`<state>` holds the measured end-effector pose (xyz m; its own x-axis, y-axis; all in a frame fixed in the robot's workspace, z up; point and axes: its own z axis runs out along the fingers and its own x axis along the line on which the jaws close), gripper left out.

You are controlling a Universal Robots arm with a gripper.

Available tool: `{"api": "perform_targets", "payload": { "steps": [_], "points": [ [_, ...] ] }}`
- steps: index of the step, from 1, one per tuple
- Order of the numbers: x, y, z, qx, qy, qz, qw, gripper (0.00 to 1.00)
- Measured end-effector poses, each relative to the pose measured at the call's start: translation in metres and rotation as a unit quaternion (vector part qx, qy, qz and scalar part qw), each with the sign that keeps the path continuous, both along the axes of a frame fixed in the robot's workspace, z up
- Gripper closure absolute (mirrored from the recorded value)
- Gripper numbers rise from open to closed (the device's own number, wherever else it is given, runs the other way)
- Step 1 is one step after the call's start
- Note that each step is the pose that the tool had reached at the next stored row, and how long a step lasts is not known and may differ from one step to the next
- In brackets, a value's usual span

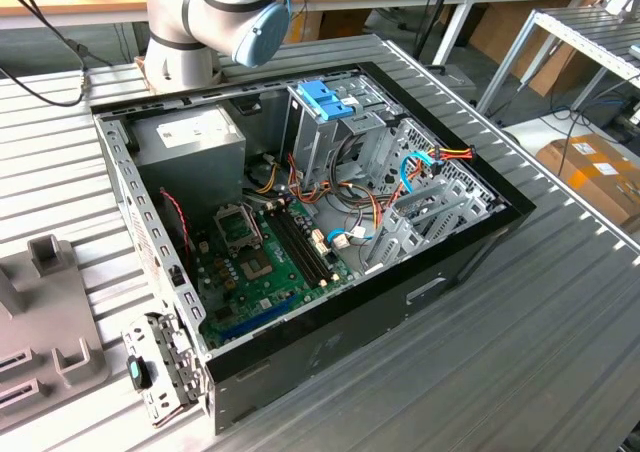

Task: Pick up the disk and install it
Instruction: 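Pick up the disk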

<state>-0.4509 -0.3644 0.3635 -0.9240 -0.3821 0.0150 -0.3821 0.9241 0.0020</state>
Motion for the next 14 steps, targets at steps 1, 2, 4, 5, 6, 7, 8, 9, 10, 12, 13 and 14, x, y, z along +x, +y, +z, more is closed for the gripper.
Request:
{"api": "perform_targets", "payload": {
  "steps": [1,2,4,5,6,7,8,9,10,12,13,14],
  "points": [
    [0.0,0.0,0.0,0.0,0.0,0.0,1.0,0.89],
    [0.0,0.0,0.0,0.0,0.0,0.001,1.0,0.89],
    [0.0,0.0,0.0,0.0,0.0,0.003,1.0,0.89],
    [0.0,0.0,0.0,0.0,0.0,0.006,0.99998,0.89],
    [0.0,0.0,0.0,0.0,0.0,0.011,0.99994,0.89],
    [0.0,0.0,0.0,0.0,0.0,0.013,0.99991,0.89],
    [0.0,0.0,0.0,0.0,0.0,0.017,0.99986,0.89],
    [0.0,0.0,0.0,0.0,0.0,0.023,0.99973,0.89],
    [0.0,0.0,-0.0001,0.0,0.0,0.027,0.99964,0.89],
    [0.0,0.0,0.0,0.0,0.0,0.032,0.9995,0.89],
    [0.0,0.0,0.0,0.0,0.0,0.032,0.9995,0.89],
    [0.0,0.0,0.0,0.0,0.0,0.032,0.9995,0.89]
  ]
}}
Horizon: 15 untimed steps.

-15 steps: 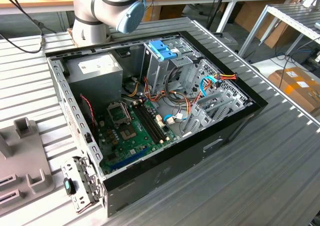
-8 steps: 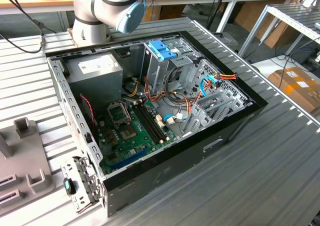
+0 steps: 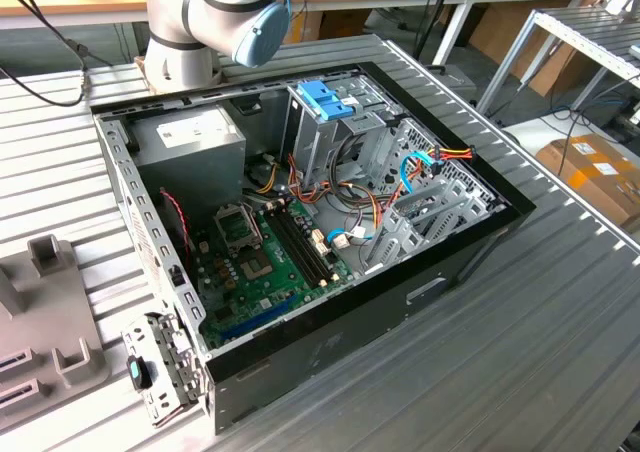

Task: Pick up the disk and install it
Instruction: 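Pick up the disk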

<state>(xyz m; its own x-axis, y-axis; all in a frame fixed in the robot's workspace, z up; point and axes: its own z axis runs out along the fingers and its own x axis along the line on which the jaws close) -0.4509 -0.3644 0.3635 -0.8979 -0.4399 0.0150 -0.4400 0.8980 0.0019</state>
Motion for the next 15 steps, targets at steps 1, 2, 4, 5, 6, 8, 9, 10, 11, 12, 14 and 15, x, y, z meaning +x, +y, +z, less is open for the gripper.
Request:
{"api": "perform_targets", "payload": {
  "steps": [1,2,4,5,6,8,9,10,11,12,14,15],
  "points": [
    [0.0,0.0,0.0,0.0,0.0,0.0,1.0,0.89],
    [0.0,0.0,0.0,0.0,0.0,0.0,1.0,0.89],
    [0.0,0.0,0.0,0.0,0.0,0.0,1.0,0.89],
    [0.0,0.0,0.0,0.0,0.0,0.0,1.0,0.89],
    [0.0,0.0,0.0,0.0,0.0,0.0,1.0,0.89],
    [0.0,0.0,0.0,0.0,0.0,0.0,1.0,0.89],
    [0.0,0.0002,0.0,0.0,0.0,0.002,1.0,0.89],
    [0.0001,0.0003,0.0,0.0,0.0,0.009,0.99996,0.89],
    [0.0001,0.0005,-0.0001,0.0,0.0,0.019,0.99982,0.89],
    [0.0001,0.0007,-0.0001,0.0,0.0,0.03,0.99956,0.89],
    [0.0001,0.0009,-0.0002,0.0,0.0,0.065,0.99791,0.89],
    [0.0001,0.0011,-0.0003,0.0,0.0,0.098,0.99521,0.89]
  ]
}}
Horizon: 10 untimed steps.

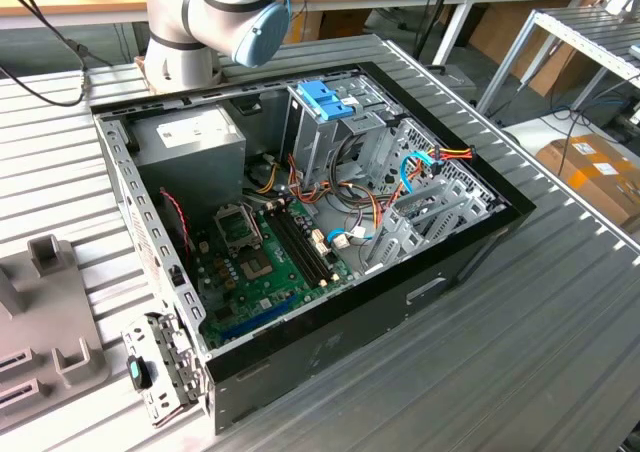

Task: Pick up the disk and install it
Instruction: 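Pick up the disk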

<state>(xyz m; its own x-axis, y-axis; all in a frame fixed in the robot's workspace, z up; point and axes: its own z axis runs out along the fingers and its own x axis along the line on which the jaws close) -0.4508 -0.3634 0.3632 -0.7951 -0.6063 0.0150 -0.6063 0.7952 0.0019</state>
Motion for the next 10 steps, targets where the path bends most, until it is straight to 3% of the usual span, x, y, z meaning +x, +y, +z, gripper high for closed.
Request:
{"api": "perform_targets", "payload": {
  "steps": [2,3,4,5,10],
  "points": [
    [0.0,0.0002,-0.0001,0.0,0.0,0.043,0.99908,0.89],
    [0.0,0.0003,-0.0001,0.0,0.0,0.052,0.99865,0.89],
    [0.0,0.0004,-0.0001,0.0,0.0,0.069,0.99758,0.89],
    [0.0,0.0004,-0.0002,-0.0001,0.0,0.075,0.99721,0.89],
    [0.0,0.0005,-0.0001,-0.0001,0.0,0.075,0.99715,0.89]
  ]
}}
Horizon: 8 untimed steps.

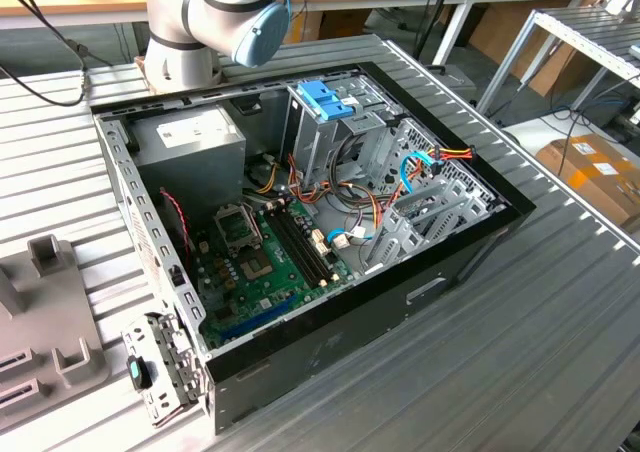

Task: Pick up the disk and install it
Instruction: 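Pick up the disk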

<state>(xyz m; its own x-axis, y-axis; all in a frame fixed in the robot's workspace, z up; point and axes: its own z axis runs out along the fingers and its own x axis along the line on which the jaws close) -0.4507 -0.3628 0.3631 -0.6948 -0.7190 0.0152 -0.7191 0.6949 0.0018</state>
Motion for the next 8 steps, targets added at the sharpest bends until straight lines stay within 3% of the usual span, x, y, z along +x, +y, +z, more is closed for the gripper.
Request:
{"api": "perform_targets", "payload": {
  "steps": [8],
  "points": [
    [0.0,0.0003,0.0,-0.0003,0.0,0.0,1.0,0.89]
  ]
}}
